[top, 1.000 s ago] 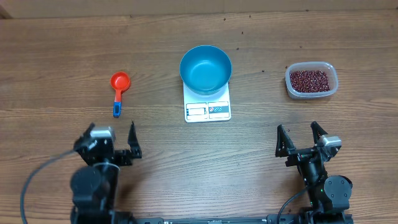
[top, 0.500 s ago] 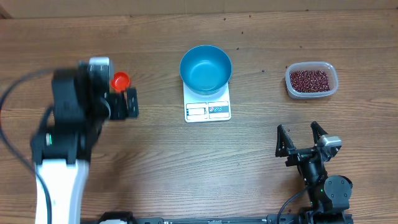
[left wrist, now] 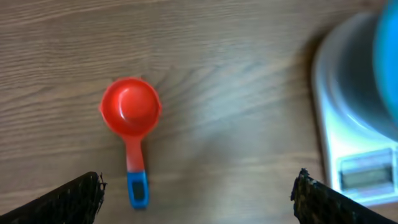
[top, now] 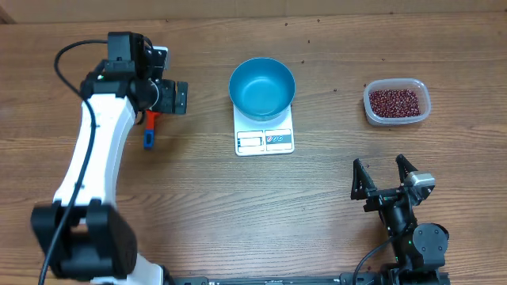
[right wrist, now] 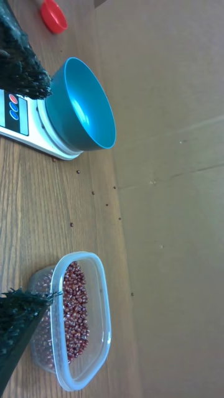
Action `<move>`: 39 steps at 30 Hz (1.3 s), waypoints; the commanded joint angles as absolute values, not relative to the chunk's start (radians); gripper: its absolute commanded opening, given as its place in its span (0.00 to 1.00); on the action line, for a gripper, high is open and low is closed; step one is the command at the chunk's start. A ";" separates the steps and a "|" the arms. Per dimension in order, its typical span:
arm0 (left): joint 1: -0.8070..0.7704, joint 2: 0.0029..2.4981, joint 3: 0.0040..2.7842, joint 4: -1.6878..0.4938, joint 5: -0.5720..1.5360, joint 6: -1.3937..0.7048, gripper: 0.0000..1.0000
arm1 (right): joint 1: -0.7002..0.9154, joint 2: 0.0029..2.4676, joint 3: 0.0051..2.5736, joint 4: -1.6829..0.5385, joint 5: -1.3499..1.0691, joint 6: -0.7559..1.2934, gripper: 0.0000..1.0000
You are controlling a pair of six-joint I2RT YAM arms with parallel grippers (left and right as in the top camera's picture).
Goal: Scoop item into bowl and weigh 150g on scale
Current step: 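Reach the left gripper to the red scoop and grasp it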
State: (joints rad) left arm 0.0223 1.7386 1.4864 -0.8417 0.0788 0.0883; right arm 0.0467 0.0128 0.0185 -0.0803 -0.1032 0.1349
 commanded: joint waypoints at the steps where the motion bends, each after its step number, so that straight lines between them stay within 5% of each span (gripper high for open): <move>1: 0.083 1.793 1.505 -0.784 0.078 0.079 0.95 | 0.052 0.003 0.008 -0.076 -0.094 0.141 1.00; 9: 0.168 1.942 1.505 -0.680 0.056 0.065 0.73 | 0.052 0.003 0.008 -0.076 -0.094 0.141 1.00; 24: 0.170 2.106 1.505 -0.628 0.041 0.083 0.53 | 0.052 0.003 0.008 -0.076 -0.094 0.141 1.00; 35: 0.170 2.106 1.504 -0.569 0.041 0.083 0.20 | 0.052 0.003 0.008 -0.076 -0.094 0.141 1.00; 39: 0.170 2.107 1.504 -0.559 0.042 0.082 0.16 | 0.052 0.003 0.008 -0.076 -0.094 0.141 1.00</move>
State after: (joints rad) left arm 0.1719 2.0949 1.4864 -0.5659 0.0479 0.0811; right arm 0.0467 0.0128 0.0185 -0.0795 -0.1032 0.1349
